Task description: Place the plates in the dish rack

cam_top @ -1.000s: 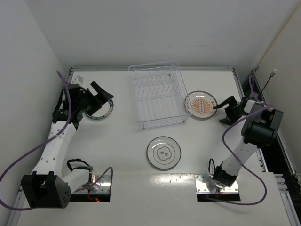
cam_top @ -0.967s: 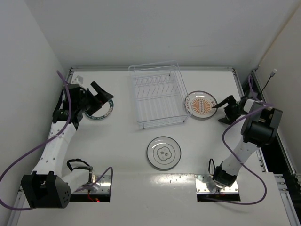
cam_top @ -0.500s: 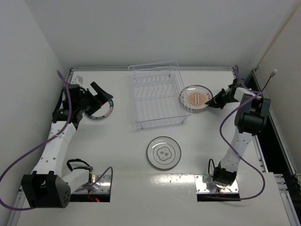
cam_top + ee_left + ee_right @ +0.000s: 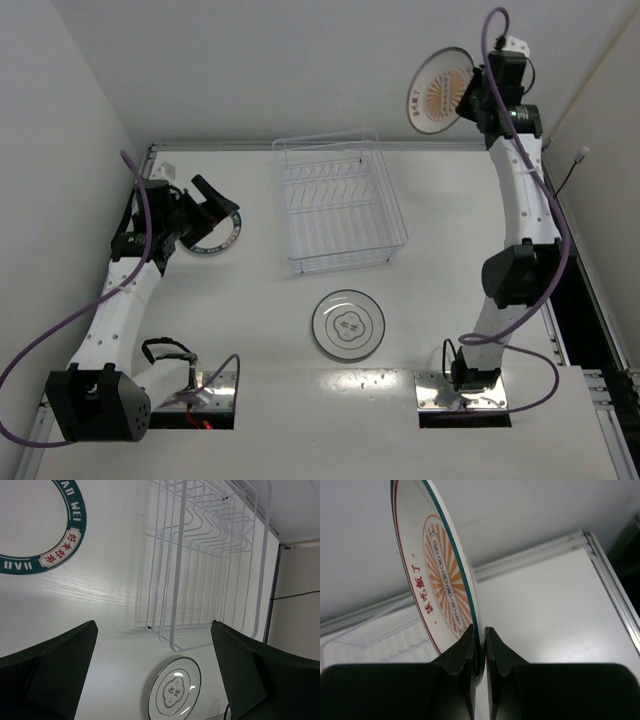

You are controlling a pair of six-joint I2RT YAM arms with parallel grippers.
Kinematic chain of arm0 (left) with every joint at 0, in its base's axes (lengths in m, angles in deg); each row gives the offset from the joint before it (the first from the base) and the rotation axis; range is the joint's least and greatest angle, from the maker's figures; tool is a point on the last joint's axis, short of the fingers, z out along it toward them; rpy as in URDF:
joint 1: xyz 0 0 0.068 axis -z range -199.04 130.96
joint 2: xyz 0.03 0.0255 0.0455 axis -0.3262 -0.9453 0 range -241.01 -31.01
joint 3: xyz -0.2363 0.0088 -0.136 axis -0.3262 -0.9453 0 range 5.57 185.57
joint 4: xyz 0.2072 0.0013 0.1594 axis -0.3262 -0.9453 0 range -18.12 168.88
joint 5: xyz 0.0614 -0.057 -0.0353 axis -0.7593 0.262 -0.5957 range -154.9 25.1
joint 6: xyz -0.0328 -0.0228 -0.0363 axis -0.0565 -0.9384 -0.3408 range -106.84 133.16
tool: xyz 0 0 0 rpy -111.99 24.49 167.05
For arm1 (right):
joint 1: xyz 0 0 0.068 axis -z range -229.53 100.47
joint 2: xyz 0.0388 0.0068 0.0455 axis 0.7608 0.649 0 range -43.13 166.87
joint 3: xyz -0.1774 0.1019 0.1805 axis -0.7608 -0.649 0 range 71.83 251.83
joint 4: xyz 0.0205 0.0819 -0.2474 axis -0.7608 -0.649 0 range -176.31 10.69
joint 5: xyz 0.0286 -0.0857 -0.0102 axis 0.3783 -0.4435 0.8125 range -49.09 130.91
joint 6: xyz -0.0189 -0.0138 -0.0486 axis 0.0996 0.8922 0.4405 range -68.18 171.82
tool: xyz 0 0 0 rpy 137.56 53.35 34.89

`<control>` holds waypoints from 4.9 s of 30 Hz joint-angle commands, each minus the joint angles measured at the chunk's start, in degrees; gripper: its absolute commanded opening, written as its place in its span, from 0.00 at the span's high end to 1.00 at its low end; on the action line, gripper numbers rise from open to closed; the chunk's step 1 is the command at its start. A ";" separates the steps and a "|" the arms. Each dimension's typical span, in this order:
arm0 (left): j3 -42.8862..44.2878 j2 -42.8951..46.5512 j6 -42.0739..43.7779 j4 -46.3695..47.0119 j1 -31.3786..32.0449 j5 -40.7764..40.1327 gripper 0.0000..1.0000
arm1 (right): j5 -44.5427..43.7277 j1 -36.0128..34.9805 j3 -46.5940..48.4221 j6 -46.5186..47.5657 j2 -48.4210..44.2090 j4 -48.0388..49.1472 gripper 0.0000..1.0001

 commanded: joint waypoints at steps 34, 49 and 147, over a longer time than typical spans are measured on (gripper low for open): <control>1.74 1.73 7.55 -3.57 1.17 -10.62 0.01 | -11.57 -23.80 -0.56 10.53 16.91 -3.55 0.69; -4.77 2.87 5.18 -0.94 1.17 -18.01 0.01 | 14.24 -11.24 -30.33 -0.89 -21.29 -6.49 0.36; 8.34 2.34 19.34 -10.43 13.82 -45.87 0.01 | -7.98 -26.87 4.02 -0.90 25.08 -8.49 1.00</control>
